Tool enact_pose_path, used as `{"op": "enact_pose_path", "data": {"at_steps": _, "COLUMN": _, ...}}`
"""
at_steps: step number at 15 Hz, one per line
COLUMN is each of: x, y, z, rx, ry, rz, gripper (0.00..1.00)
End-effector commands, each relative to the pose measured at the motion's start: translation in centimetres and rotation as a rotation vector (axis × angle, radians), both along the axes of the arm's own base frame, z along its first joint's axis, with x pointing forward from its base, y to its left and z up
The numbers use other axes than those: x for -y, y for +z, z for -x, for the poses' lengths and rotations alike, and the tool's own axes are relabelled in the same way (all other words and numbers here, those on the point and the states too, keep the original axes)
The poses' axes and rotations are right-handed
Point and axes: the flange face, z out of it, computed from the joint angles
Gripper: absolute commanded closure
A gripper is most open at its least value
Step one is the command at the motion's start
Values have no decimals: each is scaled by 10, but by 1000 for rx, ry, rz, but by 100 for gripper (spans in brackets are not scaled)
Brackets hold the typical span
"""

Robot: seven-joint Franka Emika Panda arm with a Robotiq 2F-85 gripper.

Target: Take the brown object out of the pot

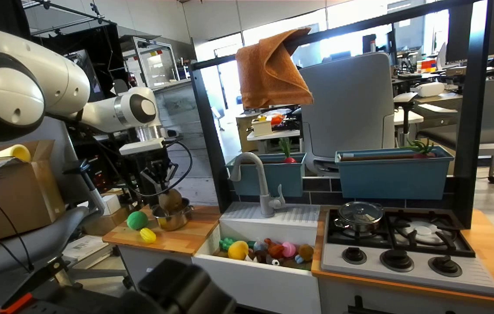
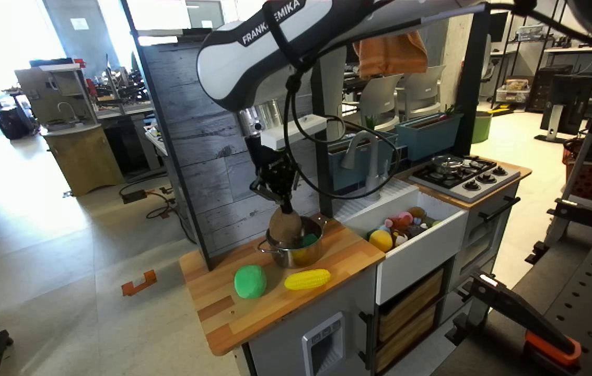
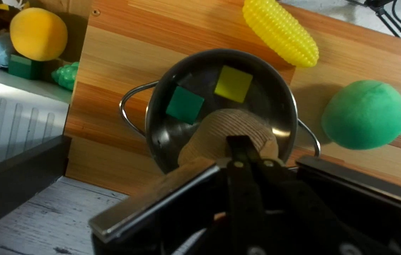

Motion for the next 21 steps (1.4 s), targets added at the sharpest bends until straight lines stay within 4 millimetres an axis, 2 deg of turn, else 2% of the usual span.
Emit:
{"op": "enact_pose_path", "data": {"at_steps": 1, "x": 2, "y": 13, "z": -2, "rx": -15, "ry": 61, "rz": -32, "gripper": 100}}
{"op": "enact_pose_path", "data": {"at_steps": 5, "x": 10, "y": 16, "z": -5, "rx": -10, "ry": 67, "rz": -27, "gripper": 100}}
{"op": "enact_pose_path", "data": {"at_steps": 11, "x": 14, "y": 30, "z": -8, "rx": -9, "ry": 80, "rz": -7, "gripper": 100}}
{"op": "enact_pose_path", "data": {"at_steps": 14, "x": 24, "y": 21, "z": -3, "rx": -55, "ry": 80, "rz": 27, "gripper": 100}}
{"op": "enact_pose_path", "data": {"at_steps": 16, "x": 40, "y": 6, "z": 3, "rx": -106, "ry": 65, "rz": 100, "gripper": 100}}
{"op": "enact_pose_path", "data": {"at_steps": 18, "x": 69, "y": -4, "z": 8, "rx": -168, "ry": 38, "rz": 205, "gripper": 100}}
{"op": "enact_pose_path", "data": {"at_steps": 21, "x": 103, "y": 0, "z": 9, "rx": -224, "ry": 20, "rz": 273, "gripper": 100}}
